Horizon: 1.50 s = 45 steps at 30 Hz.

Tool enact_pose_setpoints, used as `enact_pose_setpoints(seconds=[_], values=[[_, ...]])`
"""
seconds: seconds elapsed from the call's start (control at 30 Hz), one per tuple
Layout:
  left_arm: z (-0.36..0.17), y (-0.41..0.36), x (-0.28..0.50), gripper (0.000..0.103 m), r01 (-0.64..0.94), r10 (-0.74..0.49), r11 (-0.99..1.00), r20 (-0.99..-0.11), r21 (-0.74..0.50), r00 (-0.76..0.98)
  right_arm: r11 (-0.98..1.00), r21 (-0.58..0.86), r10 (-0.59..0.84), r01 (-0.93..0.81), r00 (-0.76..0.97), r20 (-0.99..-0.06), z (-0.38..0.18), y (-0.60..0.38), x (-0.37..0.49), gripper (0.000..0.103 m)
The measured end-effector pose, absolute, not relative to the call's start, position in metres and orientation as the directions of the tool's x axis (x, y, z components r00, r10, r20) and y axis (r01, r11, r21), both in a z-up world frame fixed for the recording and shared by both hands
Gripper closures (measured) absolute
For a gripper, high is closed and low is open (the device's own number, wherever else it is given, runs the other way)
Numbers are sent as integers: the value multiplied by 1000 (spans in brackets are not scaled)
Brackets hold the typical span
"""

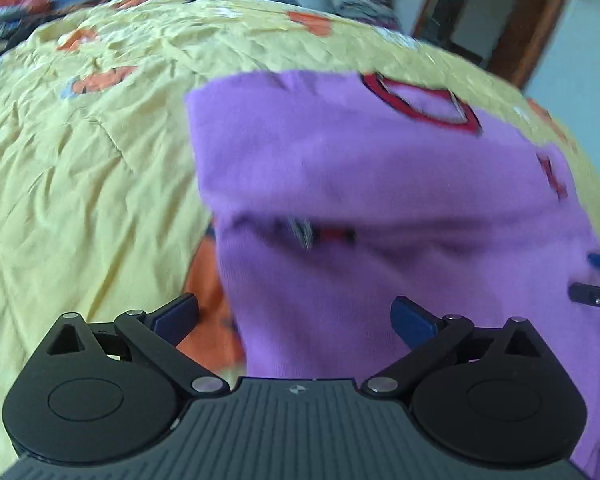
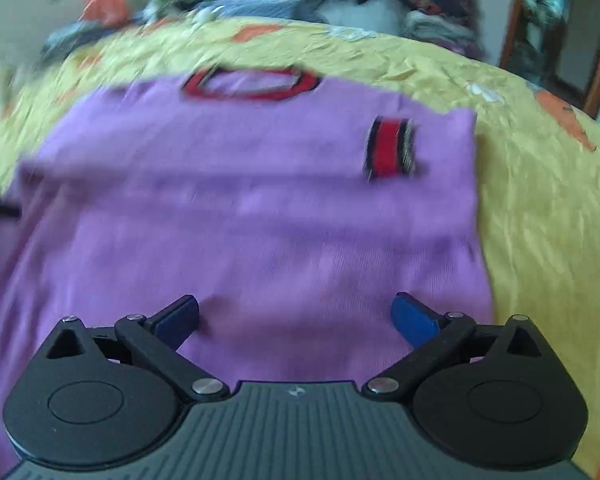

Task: Fold small clothes
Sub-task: 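Press and smooth the folded sweater side flat with the right tool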

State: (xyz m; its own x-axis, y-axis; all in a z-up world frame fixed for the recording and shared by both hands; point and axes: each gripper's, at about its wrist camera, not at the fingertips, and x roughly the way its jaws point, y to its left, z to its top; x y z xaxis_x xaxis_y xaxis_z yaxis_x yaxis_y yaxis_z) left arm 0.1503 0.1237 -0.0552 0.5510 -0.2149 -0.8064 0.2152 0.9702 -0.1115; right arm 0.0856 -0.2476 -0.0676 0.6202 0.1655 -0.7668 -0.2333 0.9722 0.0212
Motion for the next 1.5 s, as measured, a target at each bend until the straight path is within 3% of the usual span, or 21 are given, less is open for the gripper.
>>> enact_pose_setpoints(seconds=[0.17, 0.4, 0.5, 0.63, 0.7, 0.83, 0.9, 0.93, 0.97, 1.0, 1.13, 1.2, 1.33, 1.5], values=[[-63, 115, 86, 0, 286, -171, 958, -806, -2, 567, 970, 34, 185, -241, 637, -749, -68, -263, 14, 0], [-63, 133, -8, 0, 289, -161, 957, -822, 4, 546, 962, 6, 186, -273, 640, -746, -67, -281, -86, 0], [-52, 147, -27, 0, 270, -139, 963, -855, 2, 500, 958, 31, 193, -286, 561, -805, -60, -292, -105, 0], [-19, 143, -17, 0, 235, -221, 967, -786, -100, 578, 987, 5, 104, -159, 621, -777, -34, -280, -87, 0], [-15, 124, 4, 0, 233, -263, 962, -728, -145, 634, 992, 78, 128, -103, 677, -725, -24, -263, -61, 0], [-33, 71, 56, 0, 201, -220, 974, -659, -106, 719, 971, 231, 198, -62, 750, -631, -31, -209, 10, 0], [-55, 55, 82, 3, 152, -109, 988, -707, -1, 699, 976, 211, 190, -59, 710, -679, -49, -184, 47, 0], [-67, 54, 90, 0, 143, -80, 990, -733, 23, 676, 984, 164, 172, -75, 661, -730, -58, -173, 65, 0], [-70, 58, 88, 0, 142, -77, 989, -706, 35, 704, 995, 24, 88, -101, 699, -710, -61, -162, 67, 0], [-70, 64, 86, 0, 147, -79, 988, -704, 36, 705, 988, -66, 52, -138, 710, -702, -63, -156, 66, 0], [-71, 94, 69, 0, 144, -62, 988, -691, 61, 720, 977, 23, 166, -214, 680, -714, -70, -205, 43, 0], [-74, 118, 59, 0, 110, -71, 994, -696, 12, 715, 976, 35, 176, -214, 691, -701, -71, -236, 23, 0], [-73, 147, 39, 0, 94, -49, 995, -685, 29, 727, 968, 10, 184, -251, 683, -707, -68, -273, -26, 0], [-57, 166, 6, 2, 62, -19, 998, -743, 30, 669, 979, 53, 167, -196, 628, -760, -60, -310, -79, 0]])
